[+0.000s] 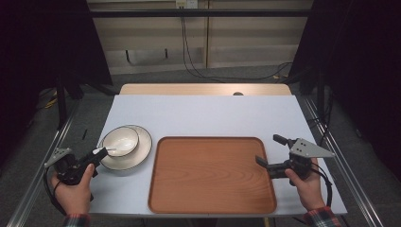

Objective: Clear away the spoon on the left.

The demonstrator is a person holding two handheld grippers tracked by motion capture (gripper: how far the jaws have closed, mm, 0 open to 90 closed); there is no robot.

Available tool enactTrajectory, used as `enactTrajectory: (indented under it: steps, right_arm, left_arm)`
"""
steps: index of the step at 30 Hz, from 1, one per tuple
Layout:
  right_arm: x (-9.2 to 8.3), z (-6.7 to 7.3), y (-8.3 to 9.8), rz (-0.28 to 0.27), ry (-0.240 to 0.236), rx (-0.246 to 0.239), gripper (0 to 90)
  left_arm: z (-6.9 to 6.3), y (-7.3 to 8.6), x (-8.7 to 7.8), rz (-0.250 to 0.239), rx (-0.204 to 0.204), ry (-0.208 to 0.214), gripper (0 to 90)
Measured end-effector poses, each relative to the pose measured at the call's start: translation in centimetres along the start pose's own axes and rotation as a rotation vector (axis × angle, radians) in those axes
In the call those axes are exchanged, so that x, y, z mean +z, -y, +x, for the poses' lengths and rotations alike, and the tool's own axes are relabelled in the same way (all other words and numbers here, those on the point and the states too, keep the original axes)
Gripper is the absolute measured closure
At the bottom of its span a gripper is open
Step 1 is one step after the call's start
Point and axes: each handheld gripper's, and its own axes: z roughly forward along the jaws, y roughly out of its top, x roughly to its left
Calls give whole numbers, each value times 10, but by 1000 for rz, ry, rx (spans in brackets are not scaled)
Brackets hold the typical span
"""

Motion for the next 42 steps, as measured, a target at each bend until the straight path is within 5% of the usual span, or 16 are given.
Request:
enactTrajectory:
  steps: [12,26,28,42]
  right_arm:
    - [1,-1,0,-1,1,-1,13]
    - [1,-1,-1,3,2,-5,13]
    - [1,-1,0,3,2,-3,13]
    - [1,-2,0,0,-16,2,13]
  left_arm:
    - [-5,-6,-6,-7,-8,42,737]
    - [-12,-10,-4,-37,2,85,815]
    - [-13,-13,-1,-40,-4,125,839]
    - [-11,-29,15,-43,-6,156,844]
